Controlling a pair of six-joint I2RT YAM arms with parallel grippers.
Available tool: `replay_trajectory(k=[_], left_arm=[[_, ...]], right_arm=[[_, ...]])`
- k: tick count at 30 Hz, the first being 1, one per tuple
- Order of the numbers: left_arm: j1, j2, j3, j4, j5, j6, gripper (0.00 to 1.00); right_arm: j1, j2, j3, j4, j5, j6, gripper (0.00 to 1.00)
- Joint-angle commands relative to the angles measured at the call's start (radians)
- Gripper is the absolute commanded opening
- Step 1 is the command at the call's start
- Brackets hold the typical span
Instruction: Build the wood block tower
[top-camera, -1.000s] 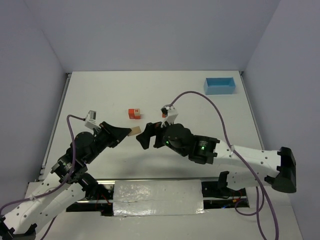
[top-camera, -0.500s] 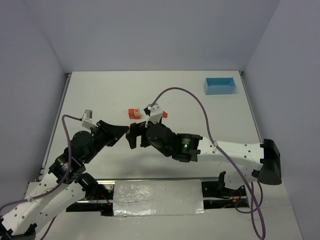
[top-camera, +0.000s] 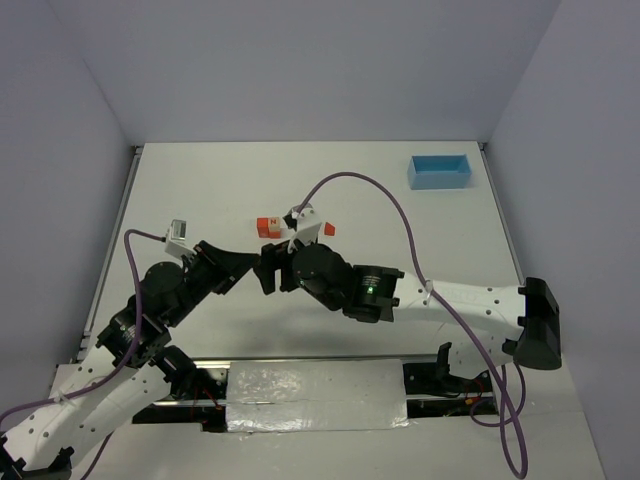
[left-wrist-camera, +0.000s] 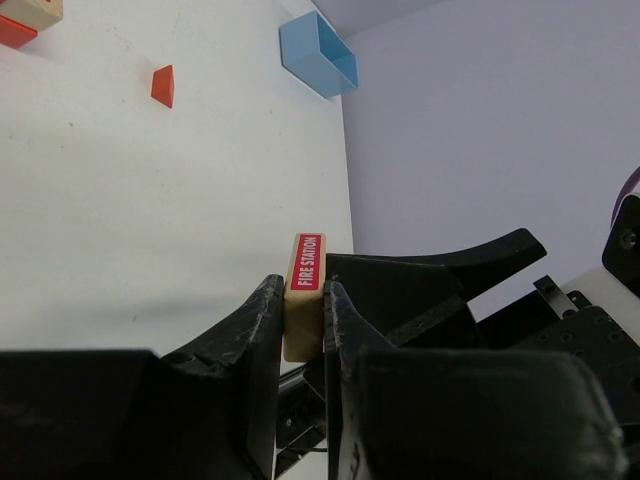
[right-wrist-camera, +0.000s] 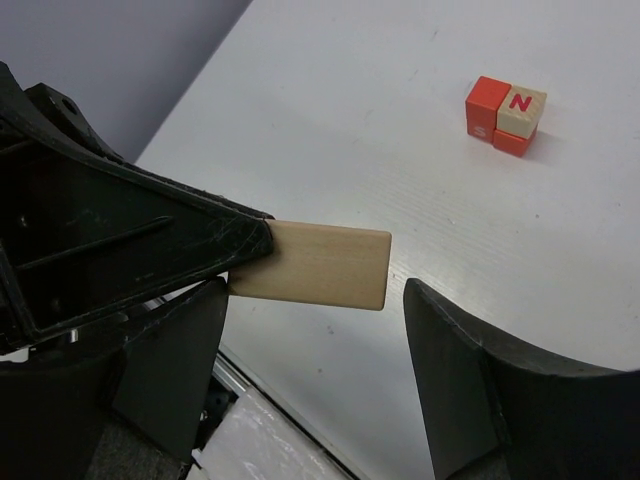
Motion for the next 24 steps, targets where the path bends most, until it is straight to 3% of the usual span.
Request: replay_trajectory(k=[1, 6, 13, 17, 21, 24], left_arm=[[-0.004, -0.009, 0.011, 0.046, 0.021, -0.006, 0.0], [-0.004, -0.008, 0.008, 0.063, 0.039, -0.007, 0.0], [-0.004, -0.008, 0.01, 0.063, 0.042, -0.007, 0.0], [-0.004, 0.0, 0.01, 0.063, 0.045, -0.006, 0.0], [-0.004, 0.008, 0.019, 0.043, 0.041, 0.007, 0.0], [-0.004, 0.008, 0.027, 0.028, 0.03, 0.017, 0.0]], right_arm=[[-0.017, -0.015, -0.007, 0.087, -0.002, -0.008, 0.78], [-0.031, -0.009, -0.007, 0.108, -0.042, -0.008, 0.71], [-0.034, 0.005, 0.004, 0.101, -0.043, -0.01, 0.76], [-0.035, 0.011, 0.012, 0.104, -0.05, -0.014, 0.67], [-0.035, 0.01, 0.013, 0.108, -0.05, -0.02, 0.63], [-0.034, 0.007, 0.006, 0.117, -0.053, -0.027, 0.48]])
